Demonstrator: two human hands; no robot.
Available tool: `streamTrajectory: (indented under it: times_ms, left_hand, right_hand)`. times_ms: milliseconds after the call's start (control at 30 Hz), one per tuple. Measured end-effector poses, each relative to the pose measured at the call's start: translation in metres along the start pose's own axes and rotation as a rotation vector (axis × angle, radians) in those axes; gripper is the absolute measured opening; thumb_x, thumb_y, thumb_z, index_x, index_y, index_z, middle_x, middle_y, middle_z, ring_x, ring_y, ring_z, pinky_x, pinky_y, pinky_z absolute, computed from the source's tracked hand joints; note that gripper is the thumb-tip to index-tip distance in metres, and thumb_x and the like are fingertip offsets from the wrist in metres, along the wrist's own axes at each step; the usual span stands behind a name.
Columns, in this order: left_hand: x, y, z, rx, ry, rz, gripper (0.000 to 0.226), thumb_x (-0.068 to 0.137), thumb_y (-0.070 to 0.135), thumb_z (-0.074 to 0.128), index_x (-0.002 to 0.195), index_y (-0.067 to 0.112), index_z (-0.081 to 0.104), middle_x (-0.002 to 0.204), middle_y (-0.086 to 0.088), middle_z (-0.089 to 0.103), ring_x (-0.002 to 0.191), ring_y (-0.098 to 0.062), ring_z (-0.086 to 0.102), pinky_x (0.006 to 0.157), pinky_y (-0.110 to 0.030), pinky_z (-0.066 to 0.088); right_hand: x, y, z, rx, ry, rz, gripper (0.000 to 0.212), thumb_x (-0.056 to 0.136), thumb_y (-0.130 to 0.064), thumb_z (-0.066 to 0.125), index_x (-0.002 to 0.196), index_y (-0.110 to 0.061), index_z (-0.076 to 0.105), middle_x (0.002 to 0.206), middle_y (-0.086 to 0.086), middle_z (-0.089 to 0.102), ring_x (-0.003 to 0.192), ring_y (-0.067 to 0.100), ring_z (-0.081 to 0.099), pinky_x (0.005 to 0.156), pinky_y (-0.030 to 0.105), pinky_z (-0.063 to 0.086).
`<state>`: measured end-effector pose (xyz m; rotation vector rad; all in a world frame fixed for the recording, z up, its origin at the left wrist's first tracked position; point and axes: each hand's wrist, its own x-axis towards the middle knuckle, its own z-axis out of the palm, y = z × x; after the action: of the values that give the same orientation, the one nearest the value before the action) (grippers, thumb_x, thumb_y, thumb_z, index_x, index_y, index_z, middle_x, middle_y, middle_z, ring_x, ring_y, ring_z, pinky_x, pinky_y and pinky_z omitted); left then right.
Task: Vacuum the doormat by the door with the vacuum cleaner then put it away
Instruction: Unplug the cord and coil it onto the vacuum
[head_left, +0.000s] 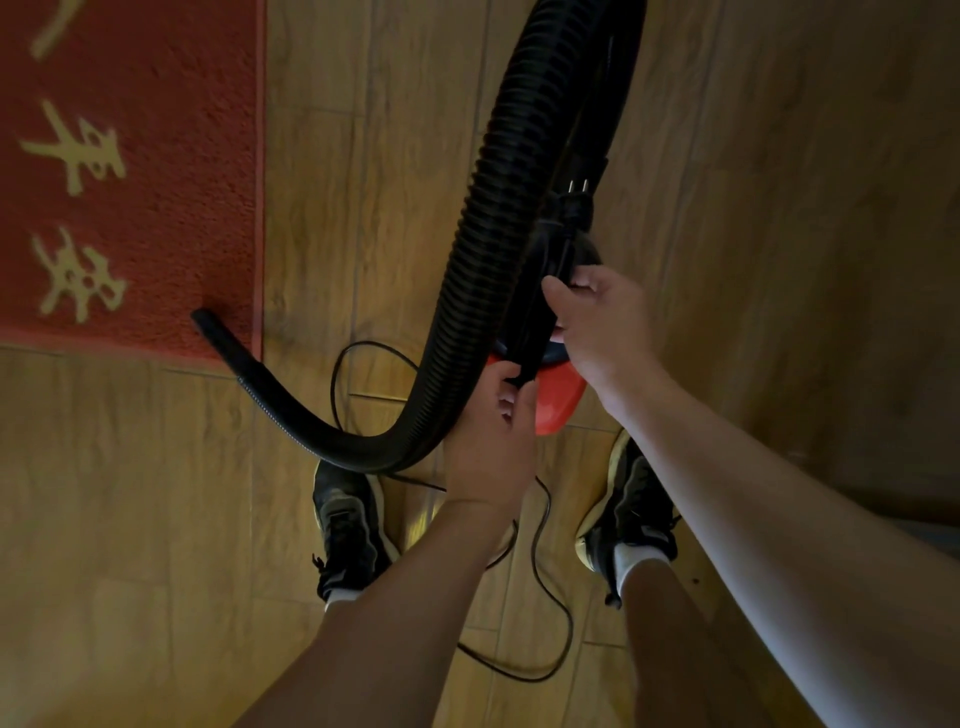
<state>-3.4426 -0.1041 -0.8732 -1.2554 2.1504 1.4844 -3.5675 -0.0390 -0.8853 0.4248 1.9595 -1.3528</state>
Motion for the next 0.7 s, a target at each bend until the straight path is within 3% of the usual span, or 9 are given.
streamTrajectory:
  times_ms: [100, 167, 267, 433, 600, 700]
  left_hand:
    - [-0.003, -0.003, -0.001, -0.005, -0.015, 0.030, 0.020, 0.100, 0.026, 0.065, 0.119, 0.020, 0.064, 0.095, 0.011, 0.067, 0.088, 0.001, 0.064, 0.074, -0.007, 0.049]
    - [-0.007, -0.005, -0.003, 0.022, -0.030, 0.068, 0.025, 0.100, 0.027, 0.065, 0.124, 0.021, 0.063, 0.103, 0.016, 0.065, 0.094, 0.004, 0.063, 0.078, -0.007, 0.049]
    - [-0.017, -0.010, -0.008, 0.039, -0.044, 0.124, 0.028, 0.100, 0.029, 0.065, 0.126, 0.021, 0.063, 0.112, 0.013, 0.065, 0.101, 0.000, 0.064, 0.086, -0.020, 0.054]
    - [-0.033, -0.010, -0.023, 0.053, 0.004, 0.255, 0.023, 0.098, 0.028, 0.064, 0.120, 0.020, 0.064, 0.111, 0.010, 0.066, 0.106, -0.007, 0.065, 0.095, -0.037, 0.057]
    - [-0.043, 0.013, -0.040, 0.016, 0.017, 0.288, 0.025, 0.096, 0.034, 0.065, 0.120, 0.025, 0.066, 0.108, 0.022, 0.066, 0.107, -0.001, 0.065, 0.095, -0.032, 0.056]
    - [-0.047, 0.026, -0.051, -0.011, 0.024, 0.304, 0.024, 0.095, 0.033, 0.067, 0.119, 0.034, 0.064, 0.106, 0.025, 0.066, 0.106, -0.002, 0.065, 0.092, -0.030, 0.057]
  right_hand:
    - [0.001, 0.004, 0.003, -0.021, -0.002, -0.011, 0.032, 0.098, -0.028, 0.058, 0.089, 0.001, 0.068, 0.086, 0.020, 0.073, 0.083, 0.036, 0.073, 0.078, 0.058, 0.059]
    - [0.003, 0.005, 0.003, -0.020, -0.006, -0.012, 0.032, 0.097, -0.029, 0.059, 0.085, 0.000, 0.067, 0.084, 0.022, 0.072, 0.082, 0.039, 0.072, 0.077, 0.060, 0.058]
    - [0.005, 0.005, 0.002, -0.024, -0.031, -0.014, 0.029, 0.098, -0.029, 0.059, 0.086, -0.005, 0.070, 0.084, 0.019, 0.074, 0.082, 0.037, 0.073, 0.079, 0.060, 0.058]
    - [0.006, 0.005, 0.003, -0.024, -0.020, -0.014, 0.033, 0.097, -0.027, 0.060, 0.088, 0.004, 0.067, 0.088, 0.028, 0.070, 0.083, 0.045, 0.071, 0.076, 0.065, 0.056]
    - [0.003, 0.002, 0.004, -0.034, -0.011, 0.000, 0.032, 0.096, -0.029, 0.060, 0.087, 0.000, 0.069, 0.087, 0.024, 0.072, 0.082, 0.041, 0.072, 0.076, 0.063, 0.057]
    - [0.001, -0.001, 0.005, -0.015, 0.000, 0.013, 0.033, 0.096, -0.026, 0.060, 0.089, 0.005, 0.066, 0.089, 0.029, 0.070, 0.084, 0.045, 0.071, 0.076, 0.064, 0.056]
